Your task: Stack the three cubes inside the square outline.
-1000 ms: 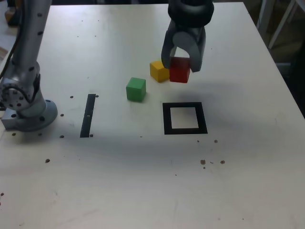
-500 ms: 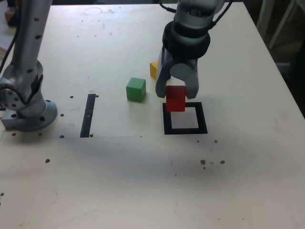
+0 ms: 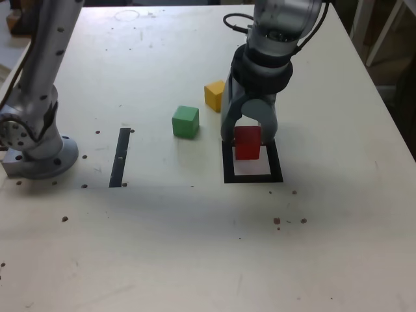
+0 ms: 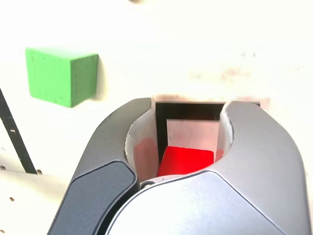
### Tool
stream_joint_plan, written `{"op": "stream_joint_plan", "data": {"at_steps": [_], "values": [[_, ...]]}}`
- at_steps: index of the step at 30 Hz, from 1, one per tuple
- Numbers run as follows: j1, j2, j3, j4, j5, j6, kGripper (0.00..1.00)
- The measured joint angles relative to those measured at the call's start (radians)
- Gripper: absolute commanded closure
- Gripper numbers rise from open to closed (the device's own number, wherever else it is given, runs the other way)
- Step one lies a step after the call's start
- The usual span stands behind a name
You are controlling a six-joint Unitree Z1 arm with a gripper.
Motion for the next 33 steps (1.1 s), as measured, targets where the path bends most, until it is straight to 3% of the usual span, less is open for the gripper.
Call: {"op": "stream_joint_plan", "data": {"at_steps": [9, 11, 15, 17, 28, 33], "values": [[0.004, 0.003, 0.021, -0.031, -0.001, 0.000, 0.69], [0.004, 0.003, 0.026, -0.035, -0.002, 0.000, 0.56], [0.004, 0.003, 0.043, -0.048, -0.005, 0.010, 0.15], [0.005, 0.003, 0.053, -0.059, -0.009, 0.017, 0.03], [0.005, -0.012, 0.071, -0.077, -0.009, 0.020, 0.01], [0.011, -0.063, 0.077, -0.027, 0.035, 0.020, 0.01]]}}
